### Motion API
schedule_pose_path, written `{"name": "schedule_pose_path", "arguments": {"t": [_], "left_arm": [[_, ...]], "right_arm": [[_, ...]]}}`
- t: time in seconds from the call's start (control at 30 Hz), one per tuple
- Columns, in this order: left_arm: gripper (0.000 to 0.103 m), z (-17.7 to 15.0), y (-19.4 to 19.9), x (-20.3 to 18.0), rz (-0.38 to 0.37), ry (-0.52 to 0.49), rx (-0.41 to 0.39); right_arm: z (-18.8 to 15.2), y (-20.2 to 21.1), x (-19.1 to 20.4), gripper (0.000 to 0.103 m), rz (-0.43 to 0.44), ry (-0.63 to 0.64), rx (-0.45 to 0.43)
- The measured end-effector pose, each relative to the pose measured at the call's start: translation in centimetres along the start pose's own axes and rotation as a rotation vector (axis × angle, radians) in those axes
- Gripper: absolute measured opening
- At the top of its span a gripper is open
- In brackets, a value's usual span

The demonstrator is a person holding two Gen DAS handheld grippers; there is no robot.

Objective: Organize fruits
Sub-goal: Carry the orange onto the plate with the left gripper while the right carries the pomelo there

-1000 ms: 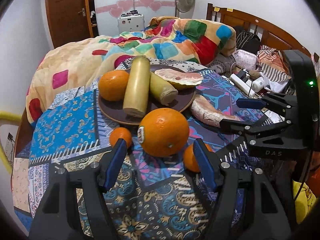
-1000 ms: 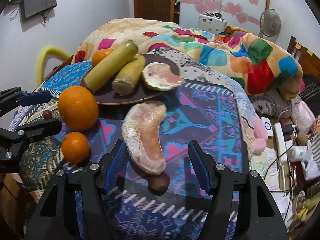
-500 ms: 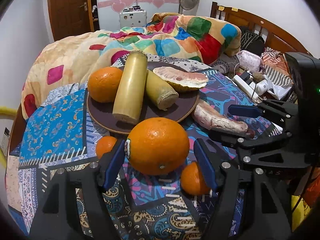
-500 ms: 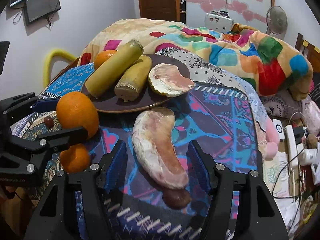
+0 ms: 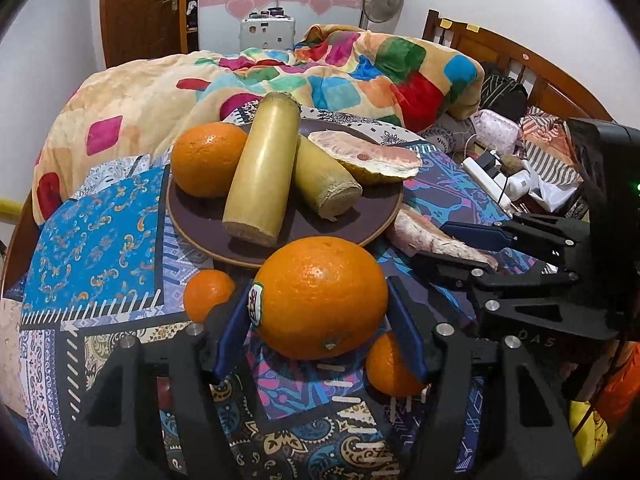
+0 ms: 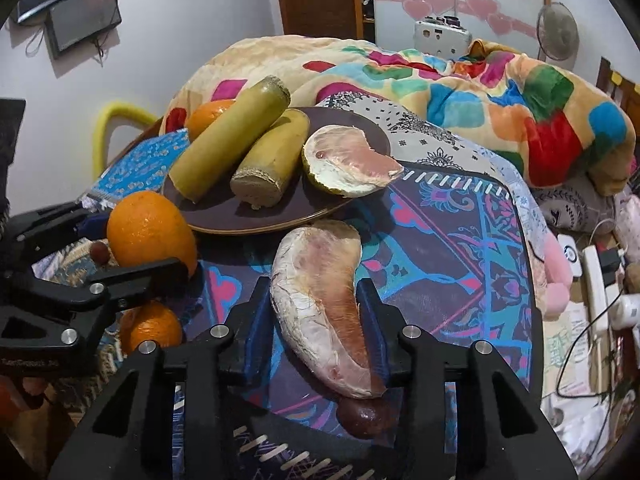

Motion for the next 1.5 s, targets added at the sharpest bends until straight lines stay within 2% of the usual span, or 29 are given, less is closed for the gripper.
{"name": "schedule_pose_path", "arguments": {"t": [0.13,0.43,0.7,1.0,1.33,1.5], "left_arm": [[0.064,-0.1,0.8,0.1,-0.006,0.001,-0.003],[0.064,1.0,5.2,1.0,-0.013,0.022,-0.088],[0.064,3.4,7.3,3.3,0.039,0.049,-0.150],[0.064,5.0,4.1,4.9,0.079,0.051,-0.118],[0.064,6.1,-0.3,5.6,0.110,0.054,-0.074],[0.064,6.7,-1.1,6.0,0.093,0.073,-0.073]], "right_arm": [[-0.1,0.7,0.4,0.038,-0.004,0.002,-0.012],[0.8,3.3,1.0,0.037,-0.010,-0.005,-0.072],[2.9,4.9,1.1,0.037,-0.039,0.000,-0.142],[5.4,3.9,0.9,0.037,-0.064,0.017,-0.176],[6.9,0.7,-0.2,0.037,-0.076,0.020,-0.157],[7.8,-0.6,-0.5,0.037,-0.082,0.022,-0.143]]}}
Point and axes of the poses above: each gripper's, at about its wrist camera, not at the fingertips, and y roughly against the way its jaws point, x to its left, z to its top, the point moved 2 cm from there along -y, roughly the way its jaws point, and after that the axes turned 12 degrees about y, right-handed, at the moved point
